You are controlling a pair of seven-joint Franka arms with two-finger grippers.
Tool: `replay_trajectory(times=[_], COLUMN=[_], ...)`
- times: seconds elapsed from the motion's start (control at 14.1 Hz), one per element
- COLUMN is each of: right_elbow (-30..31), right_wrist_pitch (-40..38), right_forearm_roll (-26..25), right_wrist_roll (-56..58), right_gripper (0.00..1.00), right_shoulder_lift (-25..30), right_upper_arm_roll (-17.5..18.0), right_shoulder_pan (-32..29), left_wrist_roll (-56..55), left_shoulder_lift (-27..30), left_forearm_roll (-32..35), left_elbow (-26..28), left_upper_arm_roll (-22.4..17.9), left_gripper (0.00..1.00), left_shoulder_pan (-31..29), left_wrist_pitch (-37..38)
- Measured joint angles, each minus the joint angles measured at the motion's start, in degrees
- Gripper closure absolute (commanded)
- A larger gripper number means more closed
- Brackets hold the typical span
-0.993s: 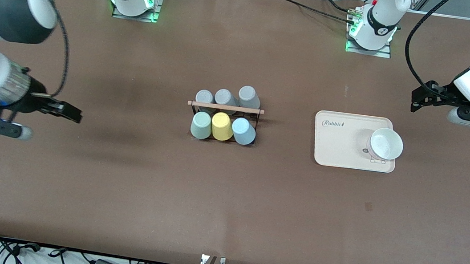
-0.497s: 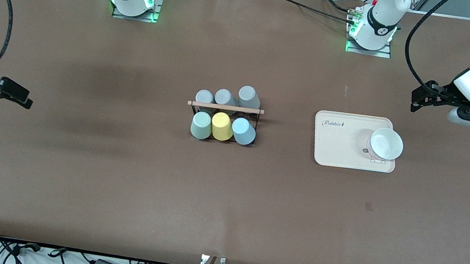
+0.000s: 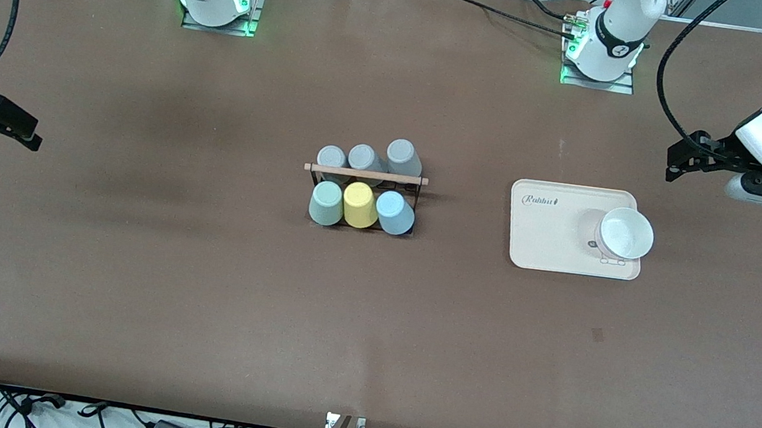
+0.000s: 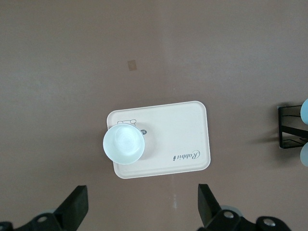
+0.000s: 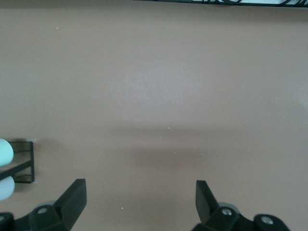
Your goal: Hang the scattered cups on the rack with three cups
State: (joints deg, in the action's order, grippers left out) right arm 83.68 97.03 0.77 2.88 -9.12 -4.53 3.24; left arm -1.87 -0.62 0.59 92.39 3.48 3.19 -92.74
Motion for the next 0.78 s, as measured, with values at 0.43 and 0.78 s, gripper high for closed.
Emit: replay_trajectory(times=[0.43, 0.78], right_elbow=[13.1, 15.0], right_wrist_pitch=[1.7, 1.2], right_forearm_roll=[-0.4, -0.4], right_wrist_roll=[0.5, 0.5], right_gripper=[0.0, 0.0], right_shoulder_lift=[9.8, 11.2], right_upper_arm_roll=[0.0, 0.0], right_shoulder_pan=[-0.4, -1.1], left_wrist_roll=[0.0, 0.0], left_shoulder_lift=[0.0, 0.0], left_forearm_roll=[0.0, 0.0], left_elbow=[0.0, 0.0], left_upper_arm_roll=[0.0, 0.0], left_gripper=[0.0, 0.0], left_shoulder_pan=[0.0, 0.0], left_wrist_pitch=[0.0, 0.0])
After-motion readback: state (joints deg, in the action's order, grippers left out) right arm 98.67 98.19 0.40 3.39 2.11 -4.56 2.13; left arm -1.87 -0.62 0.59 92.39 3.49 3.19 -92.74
